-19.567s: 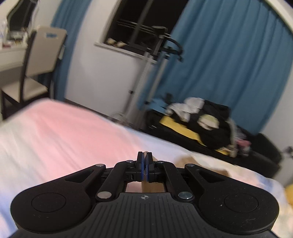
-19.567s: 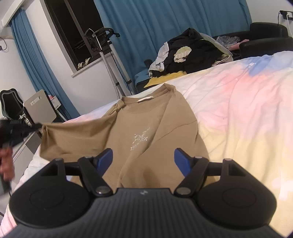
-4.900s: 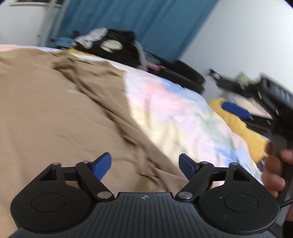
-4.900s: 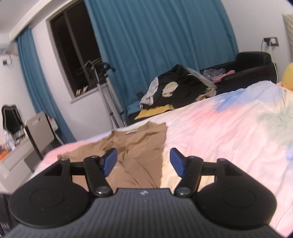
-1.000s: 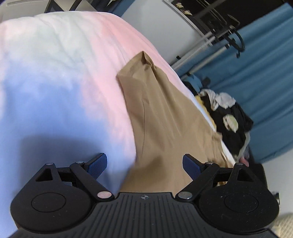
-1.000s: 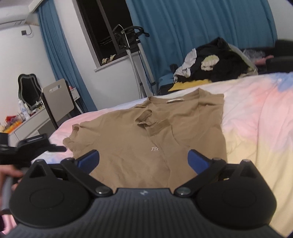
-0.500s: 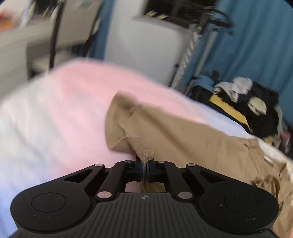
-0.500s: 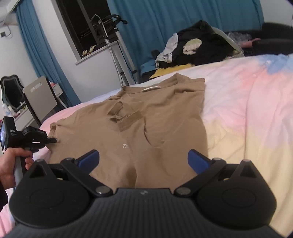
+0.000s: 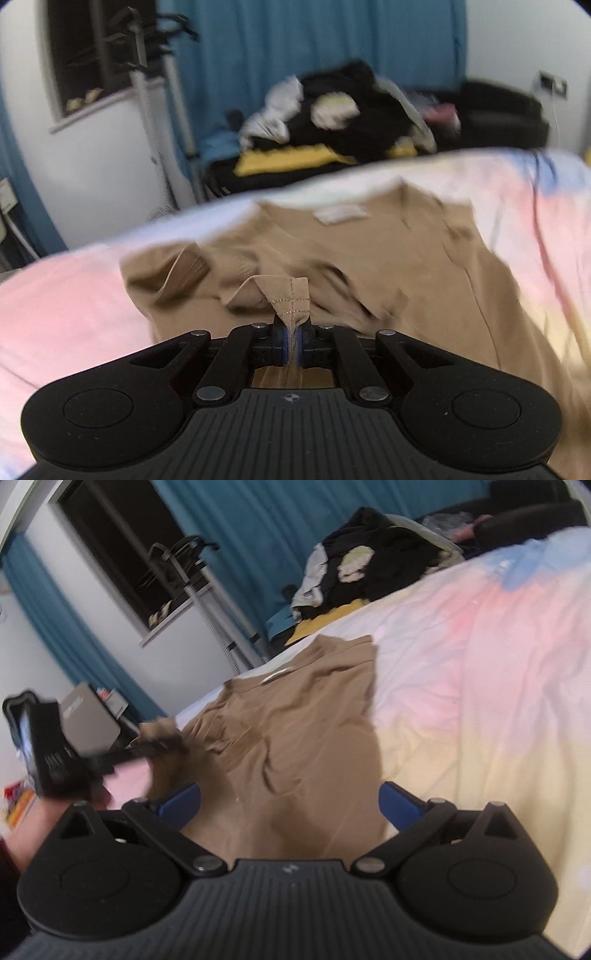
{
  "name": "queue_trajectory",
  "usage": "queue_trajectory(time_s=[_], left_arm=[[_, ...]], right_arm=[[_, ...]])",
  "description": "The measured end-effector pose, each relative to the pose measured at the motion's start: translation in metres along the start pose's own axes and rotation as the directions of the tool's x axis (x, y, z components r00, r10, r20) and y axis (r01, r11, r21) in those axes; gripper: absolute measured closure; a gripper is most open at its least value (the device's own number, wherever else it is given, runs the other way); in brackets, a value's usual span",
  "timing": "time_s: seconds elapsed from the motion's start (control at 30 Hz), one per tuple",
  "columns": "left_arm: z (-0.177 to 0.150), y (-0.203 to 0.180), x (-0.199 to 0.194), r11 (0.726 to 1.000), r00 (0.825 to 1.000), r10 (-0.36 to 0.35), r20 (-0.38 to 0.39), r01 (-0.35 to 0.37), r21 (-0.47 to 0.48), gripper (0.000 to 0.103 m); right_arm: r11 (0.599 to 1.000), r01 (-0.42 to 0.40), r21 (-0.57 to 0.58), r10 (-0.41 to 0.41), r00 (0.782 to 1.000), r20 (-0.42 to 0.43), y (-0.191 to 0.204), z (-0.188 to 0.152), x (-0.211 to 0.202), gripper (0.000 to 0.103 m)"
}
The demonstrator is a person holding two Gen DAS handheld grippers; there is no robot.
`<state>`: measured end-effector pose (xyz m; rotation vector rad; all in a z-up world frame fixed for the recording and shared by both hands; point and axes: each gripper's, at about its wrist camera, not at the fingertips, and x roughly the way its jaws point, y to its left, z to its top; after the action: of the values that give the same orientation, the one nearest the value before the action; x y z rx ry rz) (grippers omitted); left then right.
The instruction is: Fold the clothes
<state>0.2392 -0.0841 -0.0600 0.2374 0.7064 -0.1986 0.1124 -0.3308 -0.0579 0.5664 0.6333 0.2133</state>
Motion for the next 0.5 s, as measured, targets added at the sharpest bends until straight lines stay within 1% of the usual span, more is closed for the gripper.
queue_trajectory(time_s=[0.03, 0.1, 0.13, 0.17, 0.2, 0.3, 0.37, 0.43, 0.5], left_arm=[[-0.004, -0.006, 0.009, 1.000, 1.000, 0.005, -0.026, -0.005, 0.008, 0.091], [-0.011, -0.012, 0.019, 1.000, 0.998, 0.018, -0.063, -0.017, 0.012, 0.074], [-0.015, -0.012, 0.020, 1.000, 0.997, 0.021, -0.069, -0.020, 0.008, 0.057], [-0.018, -0.011, 0.017, 1.000, 0.998, 0.016, -0.060, -0.017, -0.002, 0.044], [-0.021, -0.008, 0.013, 1.000, 0.999, 0.010, -0.046, -0.011, -0.012, 0.044], [-0.025, 0.010, 0.000, 0.996, 0.997, -0.070, -0.032, 0.069, -0.048, 0.044], [-0.025, 0.025, -0.007, 0.989, 0.995, -0.101, -0.020, 0.098, -0.112, 0.044], [-0.021, 0.042, -0.010, 0.970, 0.991, -0.133, 0.013, 0.133, -0.203, 0.044], [-0.014, 0.057, -0.009, 0.941, 0.987, -0.153, 0.052, 0.162, -0.297, 0.044]], right_arm=[[1.000, 0.000, 0.000, 0.000, 1.000, 0.002, -0.002, 0.000, -0.001, 0.000], [1.000, 0.002, -0.004, -0.002, 1.000, 0.001, -0.005, -0.001, 0.000, 0.000], [1.000, 0.004, -0.009, -0.005, 1.000, -0.004, -0.007, -0.001, 0.001, 0.000], [1.000, 0.006, -0.007, -0.006, 1.000, -0.011, -0.008, -0.001, 0.002, 0.000], [1.000, 0.004, 0.001, -0.004, 1.000, -0.014, -0.009, -0.001, 0.002, 0.000], [1.000, -0.008, 0.026, 0.009, 1.000, -0.012, -0.010, -0.001, 0.000, 0.000], [0.999, -0.016, 0.039, 0.017, 1.000, -0.011, -0.010, 0.000, -0.001, 0.000], [0.999, -0.024, 0.044, 0.024, 1.000, -0.010, -0.009, -0.001, -0.002, 0.000], [0.999, -0.027, 0.044, 0.028, 1.000, -0.013, -0.008, -0.002, 0.000, 0.000]])
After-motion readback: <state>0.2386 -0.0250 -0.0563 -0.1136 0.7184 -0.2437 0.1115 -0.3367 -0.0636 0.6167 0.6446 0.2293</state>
